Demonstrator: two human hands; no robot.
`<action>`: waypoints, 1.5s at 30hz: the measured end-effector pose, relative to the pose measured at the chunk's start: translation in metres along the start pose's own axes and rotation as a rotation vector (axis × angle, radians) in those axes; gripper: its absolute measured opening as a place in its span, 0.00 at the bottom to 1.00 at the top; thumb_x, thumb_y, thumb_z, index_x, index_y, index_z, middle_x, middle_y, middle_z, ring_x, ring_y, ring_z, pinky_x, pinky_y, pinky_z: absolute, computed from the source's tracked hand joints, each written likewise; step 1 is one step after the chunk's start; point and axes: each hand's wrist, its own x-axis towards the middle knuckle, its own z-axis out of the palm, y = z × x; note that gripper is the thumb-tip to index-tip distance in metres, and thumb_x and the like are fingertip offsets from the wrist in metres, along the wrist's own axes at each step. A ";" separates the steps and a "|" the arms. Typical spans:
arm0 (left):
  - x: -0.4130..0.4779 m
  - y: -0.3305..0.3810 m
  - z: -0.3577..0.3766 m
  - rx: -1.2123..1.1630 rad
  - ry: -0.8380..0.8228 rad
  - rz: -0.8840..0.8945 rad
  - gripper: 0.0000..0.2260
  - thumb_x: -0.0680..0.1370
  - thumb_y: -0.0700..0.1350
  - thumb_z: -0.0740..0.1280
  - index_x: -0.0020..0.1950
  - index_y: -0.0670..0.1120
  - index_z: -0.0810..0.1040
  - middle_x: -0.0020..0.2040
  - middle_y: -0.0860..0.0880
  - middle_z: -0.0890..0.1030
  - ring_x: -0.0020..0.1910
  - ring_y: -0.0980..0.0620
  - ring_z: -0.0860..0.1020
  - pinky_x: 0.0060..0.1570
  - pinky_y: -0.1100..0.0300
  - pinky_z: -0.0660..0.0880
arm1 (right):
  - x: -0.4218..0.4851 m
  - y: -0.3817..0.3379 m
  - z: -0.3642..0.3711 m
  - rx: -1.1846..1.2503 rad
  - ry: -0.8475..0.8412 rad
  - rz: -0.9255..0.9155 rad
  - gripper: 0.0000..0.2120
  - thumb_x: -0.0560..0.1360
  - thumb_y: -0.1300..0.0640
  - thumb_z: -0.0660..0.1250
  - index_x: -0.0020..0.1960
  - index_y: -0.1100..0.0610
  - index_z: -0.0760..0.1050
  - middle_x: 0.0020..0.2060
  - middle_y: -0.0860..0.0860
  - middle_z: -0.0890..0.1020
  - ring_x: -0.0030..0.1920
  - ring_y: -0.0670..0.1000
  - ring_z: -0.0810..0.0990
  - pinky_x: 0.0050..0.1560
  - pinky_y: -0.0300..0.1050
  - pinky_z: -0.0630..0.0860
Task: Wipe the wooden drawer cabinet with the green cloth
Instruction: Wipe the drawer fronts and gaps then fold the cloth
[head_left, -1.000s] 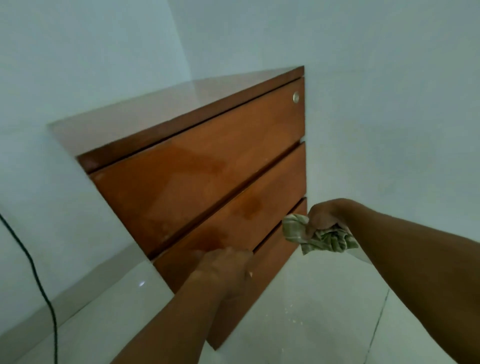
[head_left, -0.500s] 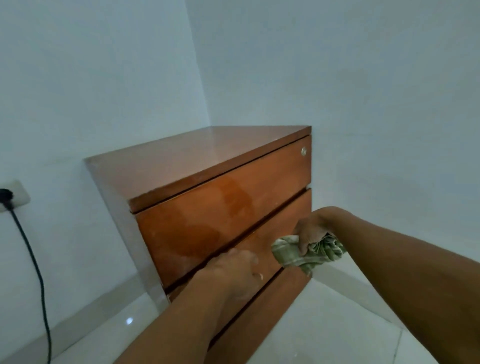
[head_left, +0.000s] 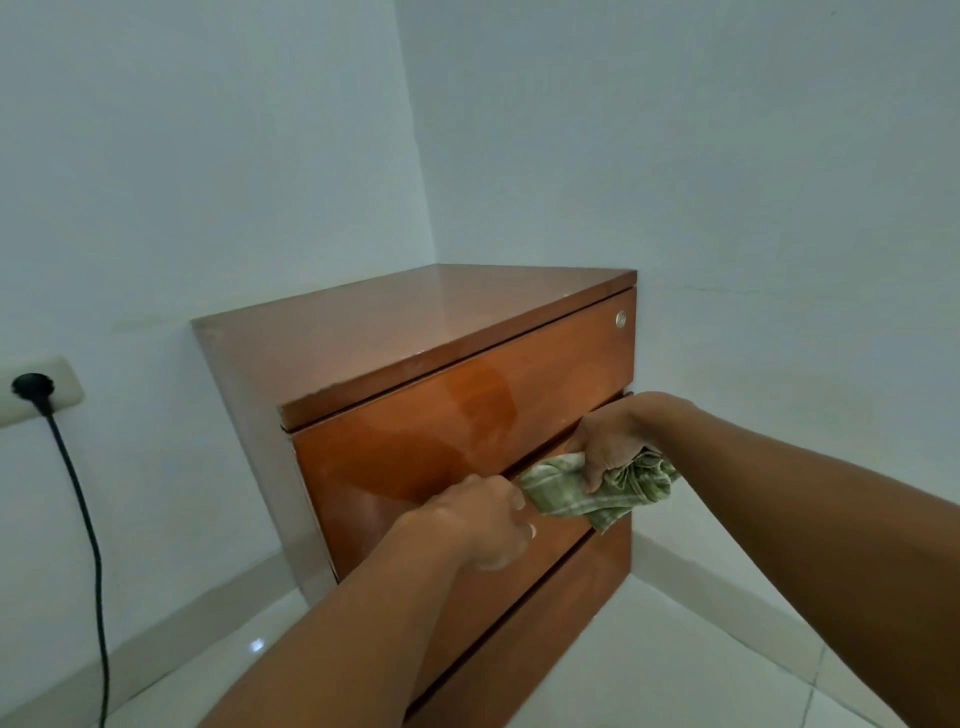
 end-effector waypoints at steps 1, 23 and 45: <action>0.001 0.000 0.000 0.002 0.001 -0.001 0.24 0.81 0.58 0.64 0.77 0.56 0.70 0.73 0.50 0.72 0.72 0.46 0.71 0.72 0.46 0.70 | 0.000 0.000 -0.001 0.009 -0.006 -0.011 0.18 0.77 0.54 0.70 0.66 0.49 0.78 0.56 0.51 0.82 0.58 0.55 0.81 0.62 0.50 0.78; -0.028 0.098 -0.204 -0.066 -0.351 -0.098 0.23 0.84 0.55 0.58 0.79 0.50 0.68 0.78 0.48 0.68 0.76 0.45 0.67 0.72 0.50 0.66 | -0.092 0.046 -0.190 0.201 -0.283 0.047 0.17 0.75 0.56 0.71 0.64 0.52 0.80 0.51 0.54 0.84 0.50 0.55 0.85 0.52 0.52 0.83; 0.011 0.092 -0.250 -0.154 -0.328 -0.311 0.23 0.83 0.52 0.61 0.78 0.51 0.67 0.74 0.49 0.72 0.73 0.45 0.70 0.70 0.43 0.71 | -0.001 0.034 -0.242 0.093 0.039 -0.054 0.26 0.78 0.65 0.63 0.73 0.46 0.69 0.56 0.53 0.74 0.53 0.55 0.77 0.48 0.48 0.75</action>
